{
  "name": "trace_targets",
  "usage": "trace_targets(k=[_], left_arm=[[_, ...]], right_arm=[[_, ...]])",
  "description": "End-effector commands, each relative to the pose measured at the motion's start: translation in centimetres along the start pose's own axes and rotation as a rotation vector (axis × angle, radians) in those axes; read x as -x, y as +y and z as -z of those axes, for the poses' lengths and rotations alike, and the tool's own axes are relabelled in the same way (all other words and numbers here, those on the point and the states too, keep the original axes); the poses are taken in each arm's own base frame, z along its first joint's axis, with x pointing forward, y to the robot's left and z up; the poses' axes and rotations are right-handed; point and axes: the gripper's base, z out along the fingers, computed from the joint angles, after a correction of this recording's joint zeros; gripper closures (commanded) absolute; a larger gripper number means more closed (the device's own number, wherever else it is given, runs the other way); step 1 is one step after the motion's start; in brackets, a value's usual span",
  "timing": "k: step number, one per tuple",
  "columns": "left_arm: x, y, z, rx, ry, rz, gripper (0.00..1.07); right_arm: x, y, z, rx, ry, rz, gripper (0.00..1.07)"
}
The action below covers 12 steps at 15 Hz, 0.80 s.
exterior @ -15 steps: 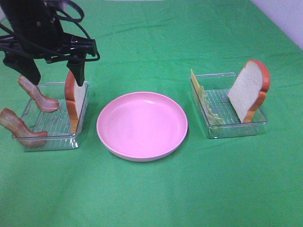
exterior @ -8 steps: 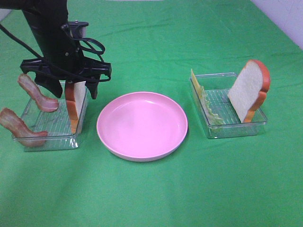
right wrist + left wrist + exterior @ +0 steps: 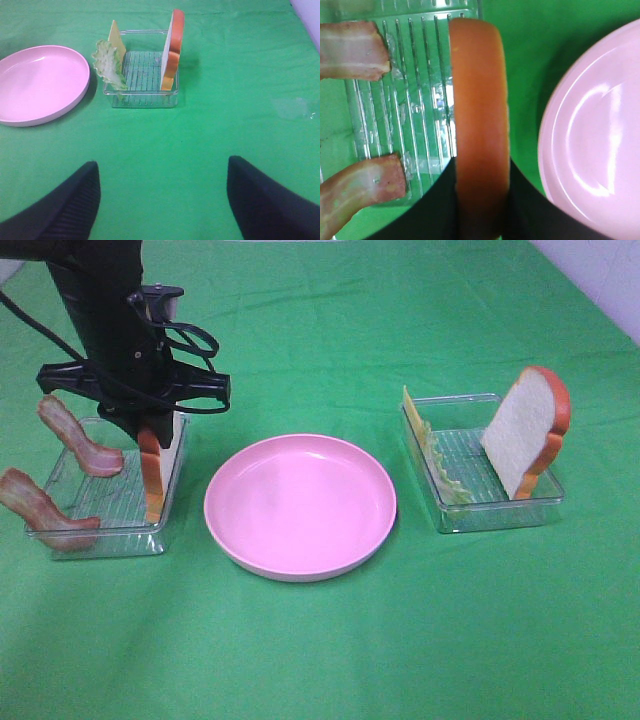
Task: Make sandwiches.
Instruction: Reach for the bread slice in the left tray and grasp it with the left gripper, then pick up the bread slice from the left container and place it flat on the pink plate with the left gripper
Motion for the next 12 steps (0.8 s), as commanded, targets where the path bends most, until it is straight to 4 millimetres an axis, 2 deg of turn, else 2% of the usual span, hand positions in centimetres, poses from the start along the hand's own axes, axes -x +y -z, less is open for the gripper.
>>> trace_targets(k=[1,5,7,10,12], left_arm=[[-0.2,0.2,2.9,-0.016,-0.026,0.016,1.07],[-1.8,1.1,11.3,-0.129,-0.135,-0.007,1.07],[-2.9,1.3,14.5,-0.203,-0.177,-0.058,1.07],[-3.7,1.5,16.7,-0.313,-0.245,-0.094,1.07],[-3.9,2.2,15.1,-0.492,-0.203,-0.054,1.07]], right_arm=[[-0.1,0.0,0.1,-0.010,-0.020,0.001,0.39],[-0.1,0.0,0.1,-0.010,-0.020,0.001,0.39],[-0.1,0.0,0.1,-0.010,-0.020,0.001,0.39],[-0.1,0.0,0.1,-0.010,-0.020,0.001,0.39],[-0.1,0.0,0.1,-0.010,-0.020,0.001,0.39]])
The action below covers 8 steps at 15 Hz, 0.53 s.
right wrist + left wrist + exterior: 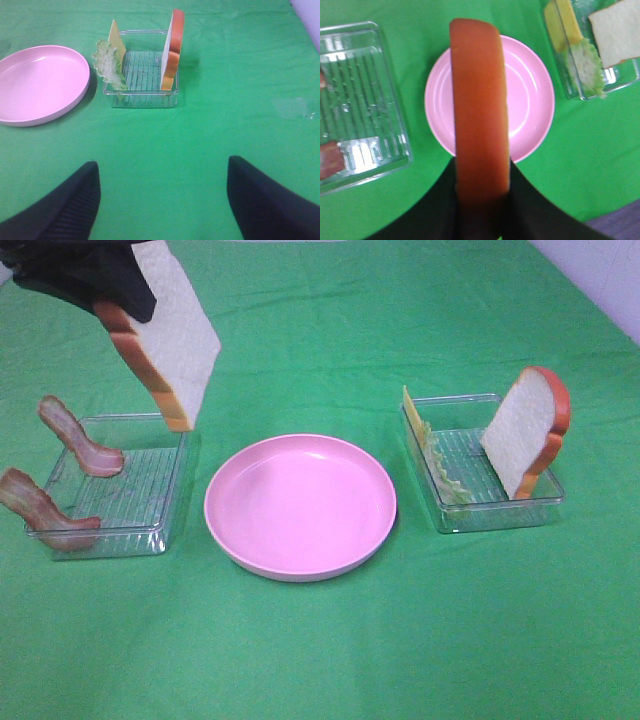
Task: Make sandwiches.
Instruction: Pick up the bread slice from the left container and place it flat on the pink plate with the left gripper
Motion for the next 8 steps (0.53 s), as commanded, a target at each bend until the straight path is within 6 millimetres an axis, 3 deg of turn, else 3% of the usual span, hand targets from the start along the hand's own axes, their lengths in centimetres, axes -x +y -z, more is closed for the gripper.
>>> trace_targets(k=[1,5,8], left_arm=[[-0.8,1.7,-1.8,-0.186,0.000,0.073,1.07],[-3.9,3.5,-6.7,-0.410,-0.093,0.127,1.07],[-5.2,4.0,-11.0,-0.534,-0.036,0.188,1.07]], right_arm=[[-0.1,0.0,0.1,-0.010,-0.020,0.001,0.39],[-0.1,0.0,0.1,-0.010,-0.020,0.001,0.39],[-0.1,0.0,0.1,-0.010,-0.020,0.001,0.39]])
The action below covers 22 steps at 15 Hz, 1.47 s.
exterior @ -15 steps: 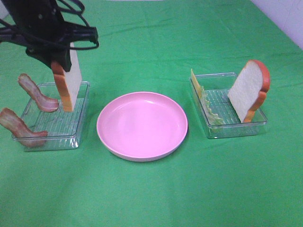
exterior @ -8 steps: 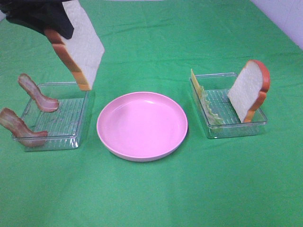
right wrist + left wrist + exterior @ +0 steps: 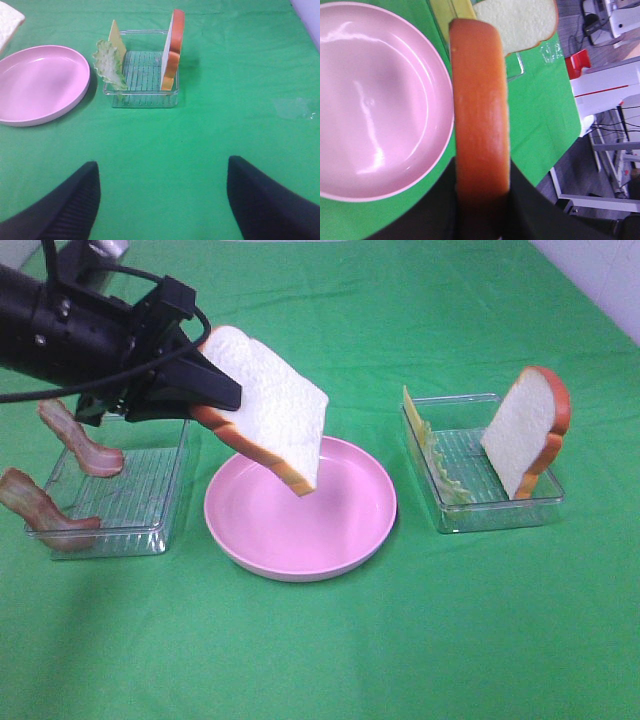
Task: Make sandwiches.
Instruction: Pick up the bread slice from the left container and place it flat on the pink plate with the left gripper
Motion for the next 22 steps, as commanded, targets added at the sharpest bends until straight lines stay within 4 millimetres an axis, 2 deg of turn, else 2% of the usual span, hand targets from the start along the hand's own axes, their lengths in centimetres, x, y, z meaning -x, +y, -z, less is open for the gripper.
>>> trace_targets(k=[1,5,6,8,22], left_arm=[[-0.1,1.8,-2.4,-0.081,0.006,0.085,1.07],[-0.7,5.1,-5.5,-0.068,0.046,0.222,1.07],[-1.2,6.3,-7.2,-0.072,0.053,0.307,1.07],[-1.6,7.1,-8.5,-0.073,0.061,0.361,1.07],[-1.9,8.2,-9.6,-0.083,0.042,0.381,1.05]], right_arm=[[-0.1,0.0,0.1,-0.010,-0.020,0.001,0.39],[-0.1,0.0,0.1,-0.010,-0.020,0.001,0.39],[-0.1,0.0,0.1,-0.010,-0.020,0.001,0.39],[-0.1,0.0,0.1,-0.010,-0.020,0.001,0.39],[-0.1,0.0,0.1,-0.010,-0.020,0.001,0.39]])
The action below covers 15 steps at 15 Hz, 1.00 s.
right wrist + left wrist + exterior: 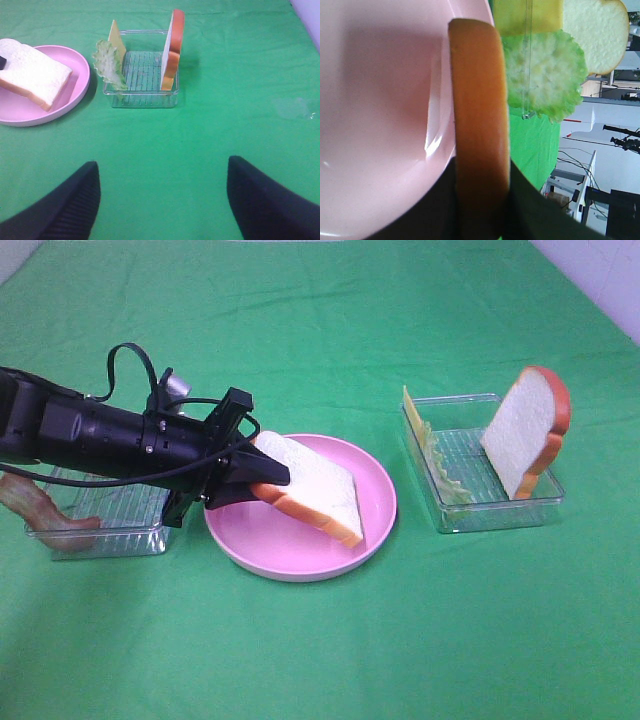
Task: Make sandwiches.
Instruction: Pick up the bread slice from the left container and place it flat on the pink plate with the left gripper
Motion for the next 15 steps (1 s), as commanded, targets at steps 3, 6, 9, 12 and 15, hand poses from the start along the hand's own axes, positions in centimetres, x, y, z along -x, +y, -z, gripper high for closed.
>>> trace_targets(k=[3,6,9,12,15], left_arm=[[-0.1,-0.2,-0.3,-0.036,0.007,0.014,0.93],[-0.2,-0.3,-0.2,-0.035,0.013,-0.023,0.52],[-0.2,-0.2,-0.2,-0.013,0.016,-0.057,0.47],[0.2,-1.7,1.6,0.079,-0.037,-0.193,0.47],[0.4,-2.9,3.5,0.192,-0.093,-0.229,0.47]], right_arm=[[-0.1,0.0,0.1,-0.010,-0.020,0.001,0.39],[-0.1,0.0,0.1,-0.010,-0.020,0.001,0.39],[-0.1,0.0,0.1,-0.010,-0.020,0.001,0.39],[-0.1,0.0,0.1,-0.010,-0.020,0.001,0.39],[-0.1,0.0,0.1,-0.010,-0.020,0.001,0.39]])
